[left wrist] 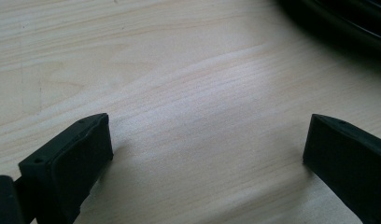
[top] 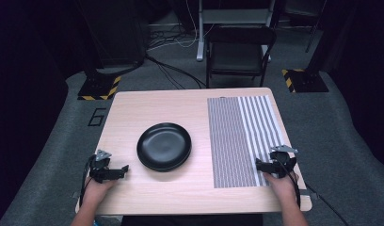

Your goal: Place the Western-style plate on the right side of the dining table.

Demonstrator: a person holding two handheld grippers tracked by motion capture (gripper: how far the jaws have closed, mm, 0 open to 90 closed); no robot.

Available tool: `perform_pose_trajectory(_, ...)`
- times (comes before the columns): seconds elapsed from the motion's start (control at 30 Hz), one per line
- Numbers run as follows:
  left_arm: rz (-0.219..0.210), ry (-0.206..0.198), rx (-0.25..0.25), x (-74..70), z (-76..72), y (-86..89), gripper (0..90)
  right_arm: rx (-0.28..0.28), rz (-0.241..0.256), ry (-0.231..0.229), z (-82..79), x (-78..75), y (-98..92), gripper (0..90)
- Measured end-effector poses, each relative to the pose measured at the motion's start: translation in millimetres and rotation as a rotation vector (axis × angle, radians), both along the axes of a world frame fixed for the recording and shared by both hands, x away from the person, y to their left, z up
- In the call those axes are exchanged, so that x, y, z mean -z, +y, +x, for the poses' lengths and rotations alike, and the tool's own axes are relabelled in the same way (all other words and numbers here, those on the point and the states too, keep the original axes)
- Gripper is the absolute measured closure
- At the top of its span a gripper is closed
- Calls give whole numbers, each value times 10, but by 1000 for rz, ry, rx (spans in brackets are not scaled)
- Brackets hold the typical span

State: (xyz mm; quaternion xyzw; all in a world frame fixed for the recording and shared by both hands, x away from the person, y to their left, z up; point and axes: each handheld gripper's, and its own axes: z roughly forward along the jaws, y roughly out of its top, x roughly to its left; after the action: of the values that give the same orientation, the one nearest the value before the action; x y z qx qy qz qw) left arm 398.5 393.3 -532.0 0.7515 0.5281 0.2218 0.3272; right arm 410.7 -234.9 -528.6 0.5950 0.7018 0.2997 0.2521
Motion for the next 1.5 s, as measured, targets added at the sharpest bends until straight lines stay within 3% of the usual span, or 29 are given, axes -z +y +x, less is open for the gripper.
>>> perform_pose_trajectory(0.9,0,5,17,-9,-5,4,22,13,7,-2,-28,-14,20,48)
perform_pose_trajectory(1.0,0,6,18,-34,-17,15,74,15,8,4,-29,-26,31,73)
perform_pose_trajectory(1.03,-3,0,24,-45,-25,19,118,4,2,5,-29,-36,29,103)
perform_pose_trajectory(1.07,-1,-2,23,-47,-26,20,165,3,6,8,-41,-56,37,187)
perform_pose_trajectory(1.1,-5,4,20,-51,-25,18,167,-3,6,3,-45,-64,36,210)
perform_pose_trajectory(1.33,-31,11,33,-102,-36,11,254,5,30,9,-67,-105,-3,271)
perform_pose_trajectory(1.5,-55,-7,29,-172,-61,-22,316,1,31,-19,-105,-162,-9,331)
